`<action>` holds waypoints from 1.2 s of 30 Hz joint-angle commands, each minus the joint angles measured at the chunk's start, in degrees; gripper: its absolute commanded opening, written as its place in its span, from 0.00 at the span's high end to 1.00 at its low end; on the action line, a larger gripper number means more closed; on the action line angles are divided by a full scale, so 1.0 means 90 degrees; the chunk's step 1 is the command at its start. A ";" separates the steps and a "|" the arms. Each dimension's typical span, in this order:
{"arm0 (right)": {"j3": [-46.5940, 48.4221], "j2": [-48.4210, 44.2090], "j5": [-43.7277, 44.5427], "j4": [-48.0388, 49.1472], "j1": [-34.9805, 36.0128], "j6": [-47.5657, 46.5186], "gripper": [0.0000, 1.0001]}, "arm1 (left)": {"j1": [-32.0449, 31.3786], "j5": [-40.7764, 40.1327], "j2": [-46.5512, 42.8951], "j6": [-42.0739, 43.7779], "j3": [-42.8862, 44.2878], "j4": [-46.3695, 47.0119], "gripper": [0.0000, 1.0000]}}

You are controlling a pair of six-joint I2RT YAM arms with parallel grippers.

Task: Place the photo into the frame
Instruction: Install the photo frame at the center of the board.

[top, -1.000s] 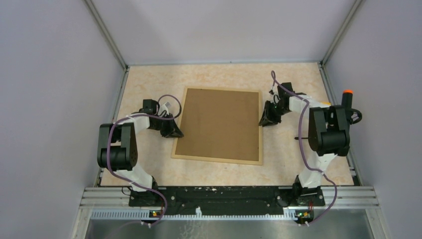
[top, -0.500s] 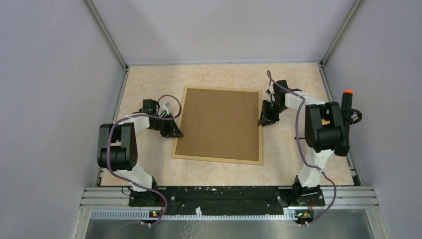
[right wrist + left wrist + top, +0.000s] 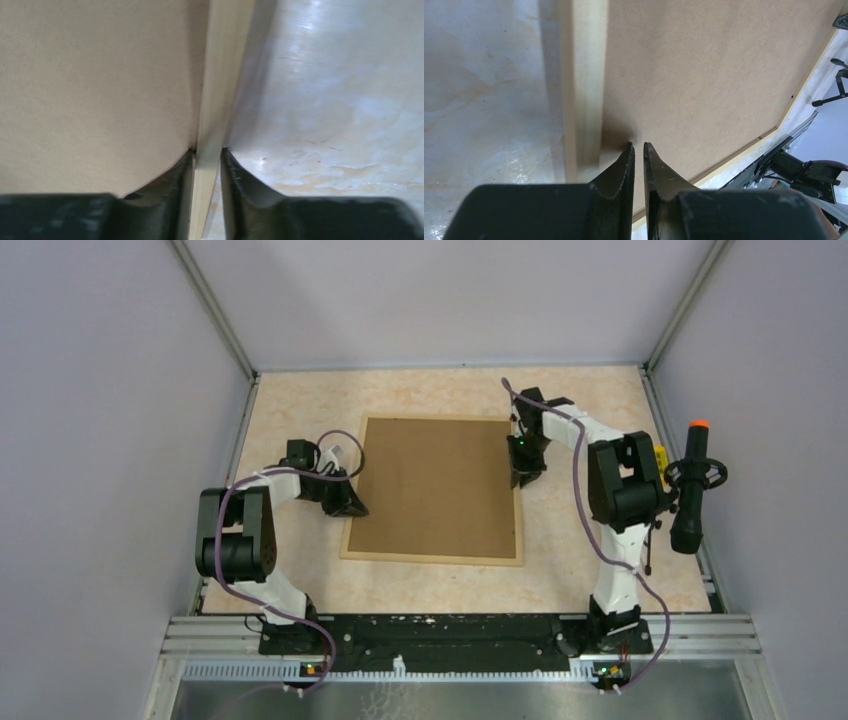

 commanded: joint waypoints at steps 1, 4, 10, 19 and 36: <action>0.0207 0.0479 0.0389 0.0591 0.0869 -0.0167 0.69 | -0.0013 -0.0091 0.0099 0.0202 -0.0112 0.0006 0.84; 0.0637 -0.0136 -0.0386 0.0513 0.0913 0.0012 0.48 | -0.0015 -0.0121 0.0103 0.0185 -0.0096 -0.0004 0.84; 0.0231 -0.1190 -0.0344 0.0423 0.0070 -0.0089 0.42 | -0.0013 -0.0284 0.0010 0.0154 -0.0083 -0.0050 0.85; -0.0224 -0.1144 -0.0366 0.0949 -0.0253 -0.0253 0.54 | -0.0008 -0.0294 -0.0294 0.0117 0.0065 -0.0162 0.70; 0.1017 0.0641 -0.1172 0.2124 -0.0565 0.0166 0.59 | 0.0678 -0.0649 0.1022 -0.0453 0.1336 0.0197 0.48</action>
